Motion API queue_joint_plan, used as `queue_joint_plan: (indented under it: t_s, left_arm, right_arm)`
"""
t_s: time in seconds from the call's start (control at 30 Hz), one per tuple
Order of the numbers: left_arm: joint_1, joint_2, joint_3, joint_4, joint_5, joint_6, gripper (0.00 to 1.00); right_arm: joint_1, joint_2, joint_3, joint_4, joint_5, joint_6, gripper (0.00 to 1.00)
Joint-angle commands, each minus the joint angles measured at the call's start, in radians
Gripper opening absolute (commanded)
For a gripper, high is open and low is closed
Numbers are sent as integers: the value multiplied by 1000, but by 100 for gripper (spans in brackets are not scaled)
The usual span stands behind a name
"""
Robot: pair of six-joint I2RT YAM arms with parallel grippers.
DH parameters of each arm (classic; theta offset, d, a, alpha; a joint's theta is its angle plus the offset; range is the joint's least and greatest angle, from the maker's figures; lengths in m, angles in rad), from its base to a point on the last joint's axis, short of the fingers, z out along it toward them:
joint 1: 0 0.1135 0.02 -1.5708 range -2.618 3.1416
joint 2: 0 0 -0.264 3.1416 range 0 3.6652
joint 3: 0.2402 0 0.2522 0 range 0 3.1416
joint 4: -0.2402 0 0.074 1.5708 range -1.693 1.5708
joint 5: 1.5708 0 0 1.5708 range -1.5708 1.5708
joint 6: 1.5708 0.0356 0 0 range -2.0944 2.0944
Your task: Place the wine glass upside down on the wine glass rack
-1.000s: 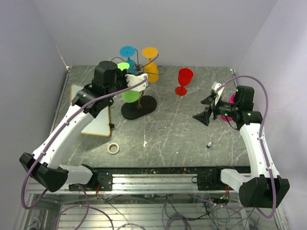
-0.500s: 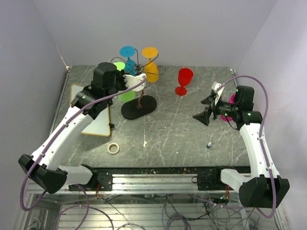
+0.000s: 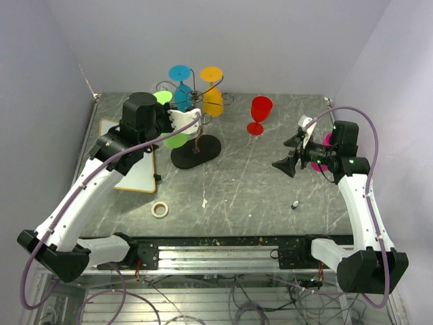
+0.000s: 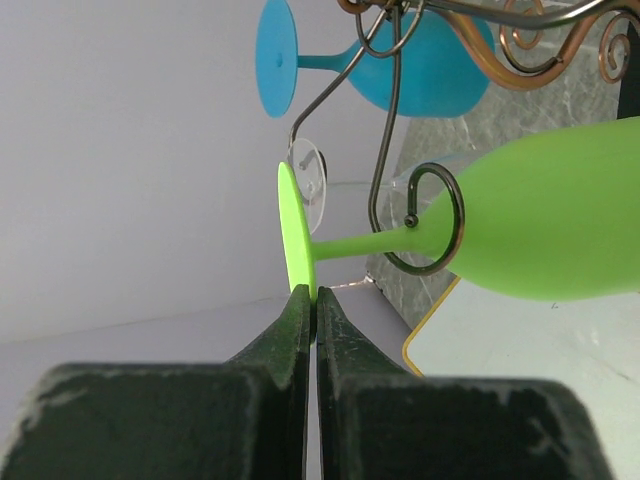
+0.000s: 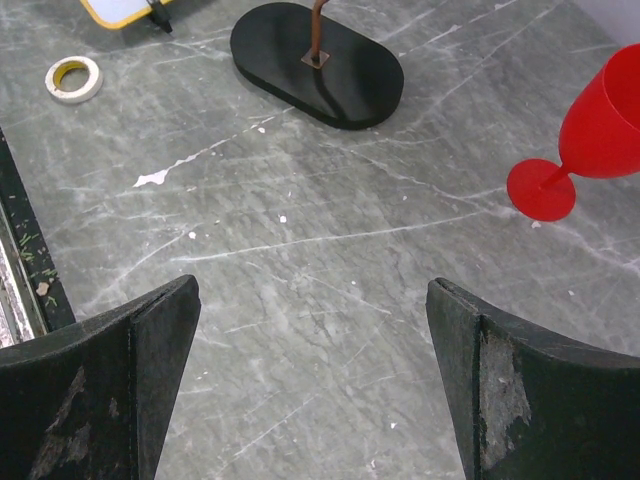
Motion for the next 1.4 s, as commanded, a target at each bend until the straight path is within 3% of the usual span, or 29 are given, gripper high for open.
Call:
queue_joint_plan:
  t_s: [0.0, 1.07, 1.37]
  left_arm:
    - [-4, -26, 5, -42, 24, 1, 7]
    - [-4, -13, 29, -86, 226, -56, 10]
    - [-5, -2, 12, -91, 222, -44, 20]
  right_arm:
    - [1, 4, -11, 21, 3, 4, 96]
    - [1, 4, -43, 25, 16, 1, 96]
    - [0, 2, -44, 28, 24, 2, 96]
